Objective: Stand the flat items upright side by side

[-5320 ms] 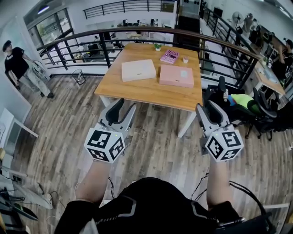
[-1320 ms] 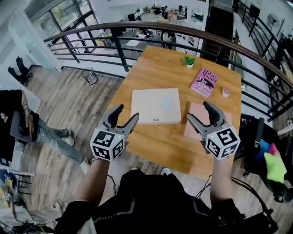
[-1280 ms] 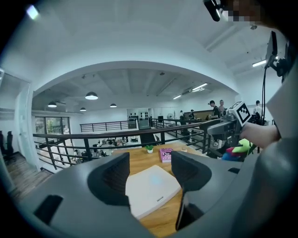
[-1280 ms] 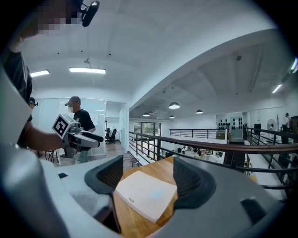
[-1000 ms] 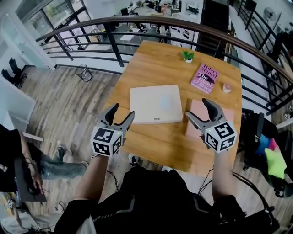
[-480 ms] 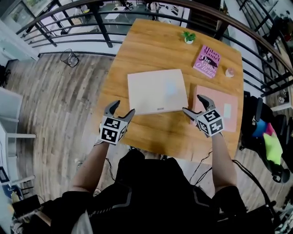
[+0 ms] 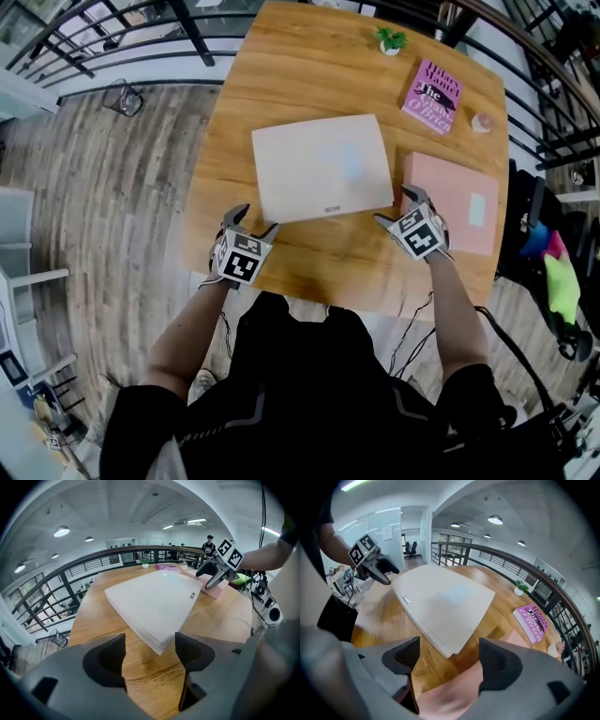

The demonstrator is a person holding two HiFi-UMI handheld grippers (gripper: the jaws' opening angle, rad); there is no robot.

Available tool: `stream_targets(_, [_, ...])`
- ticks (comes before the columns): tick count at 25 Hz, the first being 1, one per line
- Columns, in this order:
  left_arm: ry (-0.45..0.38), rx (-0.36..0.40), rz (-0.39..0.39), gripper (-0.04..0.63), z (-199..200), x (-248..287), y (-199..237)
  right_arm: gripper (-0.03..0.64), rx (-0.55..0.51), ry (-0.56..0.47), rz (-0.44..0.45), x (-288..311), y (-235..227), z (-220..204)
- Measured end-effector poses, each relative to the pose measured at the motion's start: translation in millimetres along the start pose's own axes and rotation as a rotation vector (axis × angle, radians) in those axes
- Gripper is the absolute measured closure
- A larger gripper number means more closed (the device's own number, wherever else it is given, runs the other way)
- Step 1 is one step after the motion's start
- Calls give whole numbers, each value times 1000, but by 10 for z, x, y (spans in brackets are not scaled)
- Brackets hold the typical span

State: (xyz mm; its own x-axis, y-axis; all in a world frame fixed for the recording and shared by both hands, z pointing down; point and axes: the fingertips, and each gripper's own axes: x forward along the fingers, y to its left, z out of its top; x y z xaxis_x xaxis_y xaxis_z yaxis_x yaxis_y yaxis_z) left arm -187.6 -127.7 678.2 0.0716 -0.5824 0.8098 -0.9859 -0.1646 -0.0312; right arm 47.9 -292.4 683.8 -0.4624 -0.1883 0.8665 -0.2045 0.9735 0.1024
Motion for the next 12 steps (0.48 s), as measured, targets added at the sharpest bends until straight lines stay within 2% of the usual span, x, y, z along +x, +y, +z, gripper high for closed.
stream_targets(5, [13,42,-50,264,8,105,-91,221,-49,83,-4,182,2,-71])
stream_targets(12, [86,75,-114,264,-112,212,-218,224,-58,137,0,356,-9,-114])
